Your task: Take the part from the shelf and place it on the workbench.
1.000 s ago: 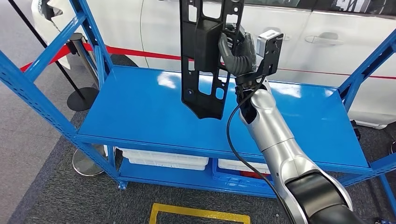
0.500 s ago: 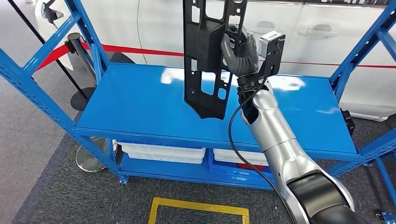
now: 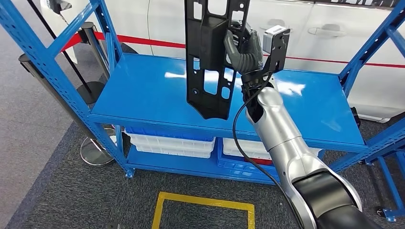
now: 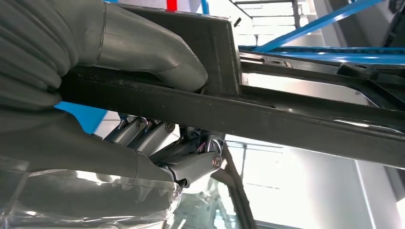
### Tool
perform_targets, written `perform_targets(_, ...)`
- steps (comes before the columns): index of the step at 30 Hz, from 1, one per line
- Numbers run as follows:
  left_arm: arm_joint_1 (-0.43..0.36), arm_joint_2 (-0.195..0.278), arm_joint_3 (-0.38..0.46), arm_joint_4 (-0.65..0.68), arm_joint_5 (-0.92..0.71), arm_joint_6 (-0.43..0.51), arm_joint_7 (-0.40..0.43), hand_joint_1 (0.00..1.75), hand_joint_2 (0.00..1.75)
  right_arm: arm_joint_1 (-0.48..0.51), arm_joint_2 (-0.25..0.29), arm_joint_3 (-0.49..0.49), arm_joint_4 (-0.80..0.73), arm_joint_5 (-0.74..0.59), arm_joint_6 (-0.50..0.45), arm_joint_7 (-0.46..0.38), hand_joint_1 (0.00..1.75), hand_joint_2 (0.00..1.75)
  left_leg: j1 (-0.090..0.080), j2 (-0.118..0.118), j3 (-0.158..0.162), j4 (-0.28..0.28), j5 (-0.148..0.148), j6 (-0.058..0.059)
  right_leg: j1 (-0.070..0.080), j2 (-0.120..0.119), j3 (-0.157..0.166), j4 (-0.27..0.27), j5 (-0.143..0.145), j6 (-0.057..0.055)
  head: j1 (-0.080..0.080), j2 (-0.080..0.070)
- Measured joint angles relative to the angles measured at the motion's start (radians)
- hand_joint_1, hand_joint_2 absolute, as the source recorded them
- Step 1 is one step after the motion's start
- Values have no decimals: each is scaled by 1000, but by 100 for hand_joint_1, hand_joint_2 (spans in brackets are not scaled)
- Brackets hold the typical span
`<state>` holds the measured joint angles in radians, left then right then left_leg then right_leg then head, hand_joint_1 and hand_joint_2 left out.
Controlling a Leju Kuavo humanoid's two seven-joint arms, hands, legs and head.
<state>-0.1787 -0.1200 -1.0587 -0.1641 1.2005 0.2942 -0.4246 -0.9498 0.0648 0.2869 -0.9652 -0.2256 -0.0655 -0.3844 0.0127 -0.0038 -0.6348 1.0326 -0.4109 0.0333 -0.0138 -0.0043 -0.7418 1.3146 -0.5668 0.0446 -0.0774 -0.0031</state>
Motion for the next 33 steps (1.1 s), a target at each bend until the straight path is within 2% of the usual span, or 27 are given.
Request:
perform_targets(1, -3, -1, 0, 0, -2, 1, 3, 0, 175, -2, 0, 0, 10, 0, 0, 0, 175, 175, -1, -1, -8, 0, 7, -1, 0, 0, 25, -22, 18, -3, 0, 0)
perform_targets(3, -9, -4, -1, -1, -9, 1, 10, 0, 175, -10, 0, 0, 30, 0, -1, -2, 175, 175, -2, -3, -22, 0, 21, -4, 5, 1, 120, -157, 59, -17, 0, 0)
perform_targets(4, -12, -6, -1, -2, -13, 2, 14, 0, 175, -16, 0, 0, 39, 0, -1, -4, 175, 175, -3, -3, -28, 0, 28, -8, 9, 1, 162, -224, 70, -24, 0, 0)
perform_targets(5, -14, -7, -2, -3, -17, 2, 17, 0, 175, -22, 0, 0, 49, -1, -2, -8, 175, 175, -2, -3, -31, -2, 35, -14, 14, 2, 191, -274, 75, -30, 0, 0)
perform_targets(7, -18, -8, -3, -4, -25, 0, 23, 0, 175, -31, -2, -1, 70, -3, -3, -16, 175, 175, 1, -2, -33, -7, 49, -27, 21, 2, 200, -300, 81, -37, 0, 0)
perform_targets(9, -20, -8, -6, -4, -35, -1, 27, 0, 175, -35, -5, -1, 90, -6, -4, -22, 175, 175, 1, -2, -39, -5, 46, -38, 16, 0, 194, -313, 101, -49, 0, 0)
perform_targets(10, -20, -8, -10, -5, -39, -2, 29, 0, 175, -36, -6, -1, 98, -8, -4, -24, 175, 175, 1, -2, -48, 13, 24, -42, 12, -2, 189, -319, 112, -57, 0, 0)
perform_targets(11, -21, -8, -13, -5, -43, -2, 31, 0, 175, -37, -7, -1, 105, -9, -4, -26, 175, 175, 1, -2, -64, 53, -14, -46, 8, -4, 181, -325, 124, -63, 0, 0)
perform_targets(13, -22, -7, -20, -5, -47, -2, 33, 0, 175, -37, -8, -1, 116, -11, -4, -28, 175, 175, 3, -2, -103, 179, -100, -54, 9, -5, 159, -324, 141, -67, 0, 0)
perform_targets(14, -23, -6, -22, -5, -49, -2, 33, 0, 175, -36, -9, -2, 120, -11, -4, -28, 175, 175, 4, -2, -117, 239, -126, -58, 9, -5, 147, -321, 149, -67, 0, 0)
perform_targets(15, -23, -6, -23, -4, -49, -2, 34, 0, 175, -34, -10, -2, 125, -12, -4, -28, 175, 175, 6, -2, -117, 272, -133, -61, 9, -5, 135, -318, 156, -65, 0, 0)
perform_targets(16, -24, -5, -24, -4, -50, -2, 34, 0, 175, -33, -10, -2, 128, -12, -4, -28, 175, 175, 7, -1, -100, 272, -122, -64, 8, -5, 122, -314, 163, -62, 0, 0)
perform_targets(17, -24, -5, -25, -5, -51, -3, 35, 0, 175, -32, -11, -2, 131, -12, -5, -29, 175, 175, 8, -1, -62, 228, -98, -65, 7, -5, 111, -308, 168, -59, 0, 0)
perform_targets(19, -28, -4, -27, -5, -53, -4, 35, 0, 175, -32, -14, -2, 133, -12, -5, -30, 175, 175, 8, -1, 30, 89, -71, -63, 6, -6, 90, -294, 176, -50, 0, 0)
perform_targets(20, -30, -4, -27, -5, -55, -4, 34, 0, 175, -32, -15, -2, 132, -12, -5, -31, 175, 175, 6, -2, 61, 39, -68, -57, 6, -6, 83, -288, 179, -45, 0, 0)
perform_targets(21, -31, -4, -27, -5, -56, -5, 34, 0, 175, -32, -16, -2, 133, -12, -5, -32, 175, 175, 4, -3, 74, 14, -72, -51, 8, -6, 78, -285, 184, -39, 0, 0)
perform_targets(23, -32, -5, -28, -5, -59, -5, 34, 0, 175, -32, -19, -2, 133, -12, -5, -32, 175, 175, 0, -4, 70, 9, -64, -35, 8, -6, 74, -286, 196, -24, 0, 0)
perform_targets(24, -33, -5, -29, -5, -61, -6, 34, 0, 175, -32, -22, -2, 134, -12, -6, -32, 175, 175, 1, -3, 65, 6, -57, -26, 6, -4, 70, -283, 195, -18, 0, 0)
perform_targets(25, -34, -5, -29, -5, -63, -7, 33, 0, 175, -32, -25, -3, 134, -12, -6, -32, 175, 175, 2, -2, 59, 2, -48, -16, 4, -2, 62, -270, 179, -12, 0, 0)
perform_targets(26, -35, -5, -31, -5, -65, -8, 32, 0, 175, -33, -28, -3, 135, -13, -7, -33, 175, 175, 3, 0, 51, -1, -38, -8, 2, -1, 47, -236, 147, -7, 1, 0)
perform_targets(28, -37, -5, -34, -5, -67, -10, 29, 0, 175, -31, -36, -3, 135, -17, -10, -33, 175, 175, 4, 1, 29, -2, -19, 0, 0, 1, 6, -113, 56, 2, 1, 0)
perform_targets(29, -37, -5, -36, -5, -69, -11, 26, 0, 175, -28, -39, -3, 135, -20, -13, -33, 175, 175, 3, 1, 17, -2, -10, 1, 0, 2, -11, -48, 22, 5, 1, 0)
perform_targets(30, -36, -5, -37, -5, -69, -11, 24, 0, 175, -23, -42, -3, 135, -24, -16, -33, 175, 175, 3, 1, 6, -1, -2, 1, 0, 2, -16, -8, 9, 6, 1, 0)
perform_targets(31, -36, -5, -38, -5, -70, -12, 22, 0, 175, -18, -45, -3, 134, -27, -19, -33, 175, 175, 3, 1, -5, -1, 7, 0, 0, 2, -5, 0, 16, 6, 1, 0)
perform_targets(32, -35, -5, -40, -5, -71, -13, 21, 0, 175, -15, -47, -3, 132, -31, -22, -33, 175, 175, 3, 0, -14, -1, 14, -2, 0, 2, 27, -34, 38, 3, 1, 0)
perform_targets(33, -35, -5, -41, -5, -72, -13, 20, 0, 175, -12, -48, -3, 129, -35, -24, -33, 175, 175, 2, 0, -22, -1, 21, -4, 1, 2, 74, -96, 62, -2, 1, 0)
